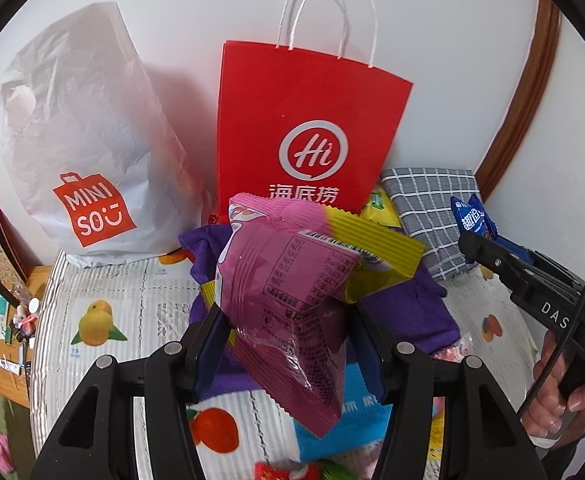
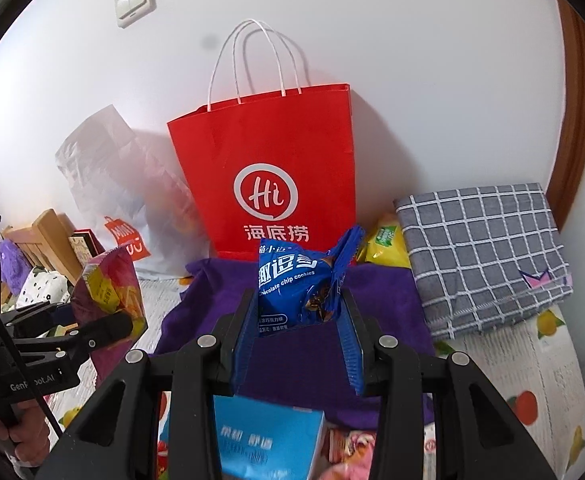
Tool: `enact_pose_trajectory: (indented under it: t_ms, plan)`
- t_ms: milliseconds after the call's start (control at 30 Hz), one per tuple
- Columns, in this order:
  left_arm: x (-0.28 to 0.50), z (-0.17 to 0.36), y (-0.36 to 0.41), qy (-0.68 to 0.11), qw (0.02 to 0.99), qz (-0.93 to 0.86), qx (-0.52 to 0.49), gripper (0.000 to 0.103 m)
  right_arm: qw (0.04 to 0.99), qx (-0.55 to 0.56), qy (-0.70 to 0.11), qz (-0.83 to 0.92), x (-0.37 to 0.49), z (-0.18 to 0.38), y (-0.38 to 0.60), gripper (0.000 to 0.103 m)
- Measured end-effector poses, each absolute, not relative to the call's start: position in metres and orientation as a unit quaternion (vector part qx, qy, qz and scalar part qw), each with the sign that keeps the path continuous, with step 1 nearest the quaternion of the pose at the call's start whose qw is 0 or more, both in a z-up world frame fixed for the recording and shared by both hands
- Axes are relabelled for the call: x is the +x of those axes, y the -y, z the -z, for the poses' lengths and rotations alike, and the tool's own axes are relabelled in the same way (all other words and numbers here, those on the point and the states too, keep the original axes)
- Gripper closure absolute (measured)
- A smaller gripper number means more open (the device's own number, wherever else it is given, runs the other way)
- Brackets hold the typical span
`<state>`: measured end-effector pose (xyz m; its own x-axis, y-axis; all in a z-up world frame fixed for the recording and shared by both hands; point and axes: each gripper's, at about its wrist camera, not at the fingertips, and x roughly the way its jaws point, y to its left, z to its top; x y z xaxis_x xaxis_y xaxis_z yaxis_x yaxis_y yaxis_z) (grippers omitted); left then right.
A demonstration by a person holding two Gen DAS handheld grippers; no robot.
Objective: Organize snacks
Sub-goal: 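Carry the pink chip bag and blue cookie packet onto the purple towel with both tools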
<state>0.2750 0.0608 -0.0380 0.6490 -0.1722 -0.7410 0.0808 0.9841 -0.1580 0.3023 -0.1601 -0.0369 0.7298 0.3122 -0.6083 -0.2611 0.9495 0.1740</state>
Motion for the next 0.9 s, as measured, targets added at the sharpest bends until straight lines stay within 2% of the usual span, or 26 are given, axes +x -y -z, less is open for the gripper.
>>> enact_pose_trajectory:
  t_ms: [500, 900]
  plan:
    - [0.329, 0.082, -0.076, -0.448, 0.891, 0.049, -0.051, 0.047, 0.918, 0.015, -0.371, -0.140, 0.363, 0.079, 0.161, 0.064]
    - [0.369, 0.124, -0.069, -0.484, 0.872, 0.054, -0.049, 0.047, 0.884, -0.005, -0.447, -0.135, 0.403, 0.139, 0.171, 0.064]
